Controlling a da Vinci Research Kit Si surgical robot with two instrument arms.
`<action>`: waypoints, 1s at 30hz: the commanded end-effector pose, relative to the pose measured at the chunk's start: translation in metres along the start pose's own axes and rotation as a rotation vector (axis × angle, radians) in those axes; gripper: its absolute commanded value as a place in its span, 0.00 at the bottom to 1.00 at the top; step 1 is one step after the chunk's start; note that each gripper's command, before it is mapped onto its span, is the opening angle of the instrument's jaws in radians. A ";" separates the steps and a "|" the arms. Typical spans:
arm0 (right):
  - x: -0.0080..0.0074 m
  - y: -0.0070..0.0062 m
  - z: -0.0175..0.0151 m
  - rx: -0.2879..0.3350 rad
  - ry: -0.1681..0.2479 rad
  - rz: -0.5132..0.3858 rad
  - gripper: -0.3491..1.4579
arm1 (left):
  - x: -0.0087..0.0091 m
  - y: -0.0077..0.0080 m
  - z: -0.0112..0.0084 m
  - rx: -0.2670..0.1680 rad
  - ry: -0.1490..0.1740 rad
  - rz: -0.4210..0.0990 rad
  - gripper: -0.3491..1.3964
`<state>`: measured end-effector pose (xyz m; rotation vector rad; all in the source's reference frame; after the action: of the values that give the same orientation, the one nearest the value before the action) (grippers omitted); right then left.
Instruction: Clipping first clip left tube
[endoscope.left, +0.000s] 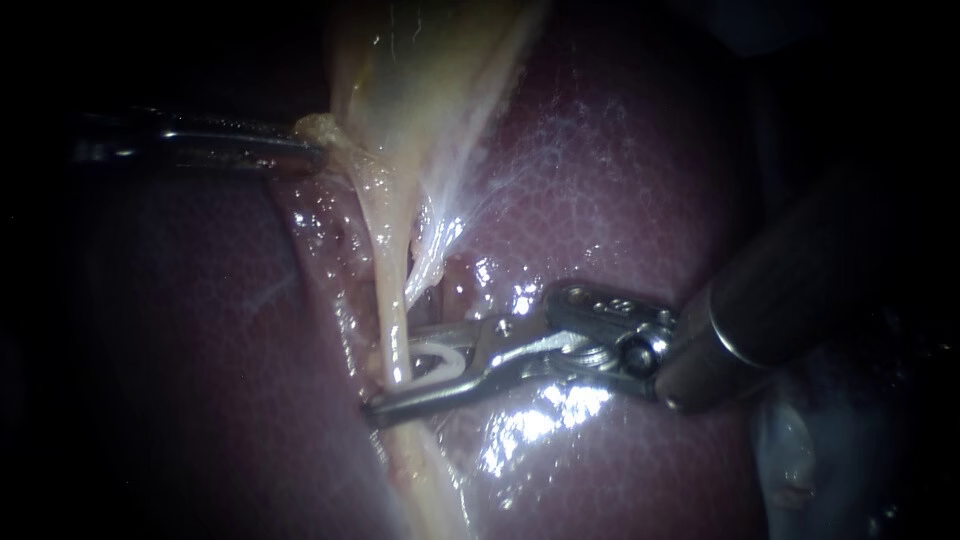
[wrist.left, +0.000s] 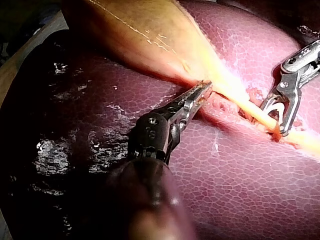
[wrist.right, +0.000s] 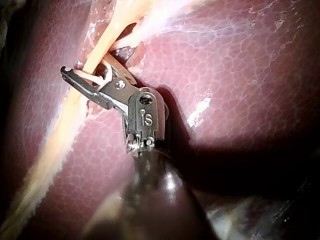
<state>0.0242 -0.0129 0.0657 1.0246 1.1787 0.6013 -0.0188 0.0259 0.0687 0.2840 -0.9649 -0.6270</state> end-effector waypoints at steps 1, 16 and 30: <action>0.0000 0.0000 -0.0001 -0.002 0.001 -0.001 0.47 | 0.0000 0.0000 0.0000 0.000 0.000 0.000 0.00; -0.0006 -0.0004 -0.0056 -0.050 -0.011 0.004 0.47 | 0.0001 0.0000 -0.0002 0.001 0.000 0.001 0.00; 0.0003 -0.0022 -0.0092 -0.062 -0.009 0.014 0.47 | 0.0001 0.0000 -0.0003 0.001 0.000 0.001 0.00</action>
<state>0.0152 -0.0105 0.0629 0.9842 1.1389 0.6410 -0.0185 0.0258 0.0686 0.2849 -0.9651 -0.6255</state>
